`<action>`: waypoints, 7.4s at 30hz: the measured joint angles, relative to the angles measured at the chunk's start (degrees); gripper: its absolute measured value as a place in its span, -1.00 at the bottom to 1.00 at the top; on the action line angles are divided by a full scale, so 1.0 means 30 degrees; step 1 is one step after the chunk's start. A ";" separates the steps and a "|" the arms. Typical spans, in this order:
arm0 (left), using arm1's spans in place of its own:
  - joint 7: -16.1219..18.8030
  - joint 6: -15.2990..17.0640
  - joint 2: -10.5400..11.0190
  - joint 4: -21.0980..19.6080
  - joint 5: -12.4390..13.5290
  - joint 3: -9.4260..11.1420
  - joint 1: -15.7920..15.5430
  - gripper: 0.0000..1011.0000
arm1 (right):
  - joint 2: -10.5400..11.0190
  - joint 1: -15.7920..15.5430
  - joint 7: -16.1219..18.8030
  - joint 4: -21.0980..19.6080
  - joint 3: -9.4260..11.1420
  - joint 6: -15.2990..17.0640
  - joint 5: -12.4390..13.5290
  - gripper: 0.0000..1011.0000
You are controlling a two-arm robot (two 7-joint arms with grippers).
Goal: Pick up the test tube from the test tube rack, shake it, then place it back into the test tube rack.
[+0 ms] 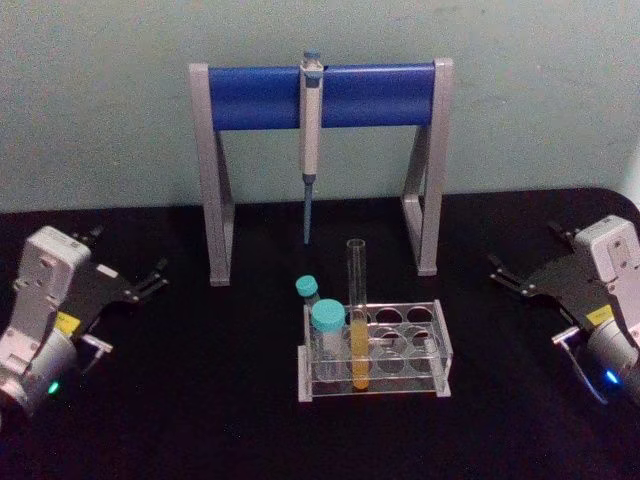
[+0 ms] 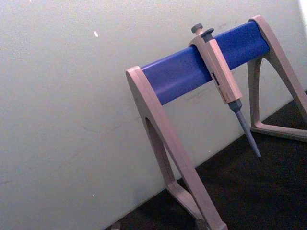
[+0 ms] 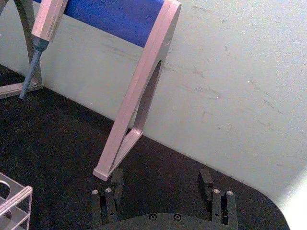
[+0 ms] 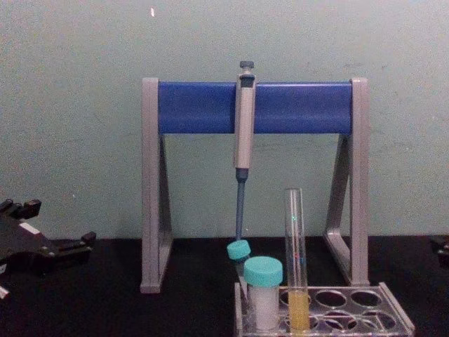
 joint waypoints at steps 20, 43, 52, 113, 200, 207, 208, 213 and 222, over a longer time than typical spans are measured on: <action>-0.0001 0.0000 0.0002 0.0000 0.0000 0.0000 0.0001 0.98 | 0.0028 0.0011 -0.0002 0.0003 -0.0002 -0.0003 -0.0001 0.98; 0.0000 0.0000 0.0001 -0.0001 0.0000 -0.0001 0.0000 0.98 | 0.0028 0.0011 -0.0002 0.0003 -0.0001 -0.0001 -0.0002 0.98; 0.0001 0.0000 0.0001 0.0000 0.0000 0.0000 0.0000 0.98 | 0.0028 0.0011 -0.0002 0.0003 -0.0001 -0.0001 -0.0002 0.98; 0.0000 0.0000 0.0002 0.0000 -0.0001 -0.0001 0.0000 0.98 | 0.0264 -0.3537 0.8340 -0.4796 0.1365 0.1606 0.5829 0.98; -0.0001 0.0000 0.0002 0.0000 0.0000 0.0000 0.0000 0.98 | -0.3083 0.1983 1.1626 0.0409 -0.0956 0.2924 0.6106 -0.55; -0.0001 0.0000 0.0001 -0.0001 0.0000 0.0000 -0.0001 0.98 | -0.3083 0.1984 1.1623 0.0410 -0.0956 0.2925 0.6105 -0.55; 0.0001 0.0000 0.0001 -0.0001 0.0000 0.0000 0.0000 0.98 | -0.3082 0.1983 1.1623 0.0410 -0.0956 0.2925 0.6104 -0.55; -0.0001 0.0000 0.0002 0.0000 -0.0001 -0.0001 0.0000 0.98 | -0.3042 0.1865 1.1659 0.0406 -0.0957 0.2414 0.5942 -0.55; 0.0000 0.0000 0.0001 0.0000 0.0000 0.0000 0.0000 0.98 | -0.3015 0.1369 1.2032 0.0191 -0.0817 0.0727 0.5476 -0.55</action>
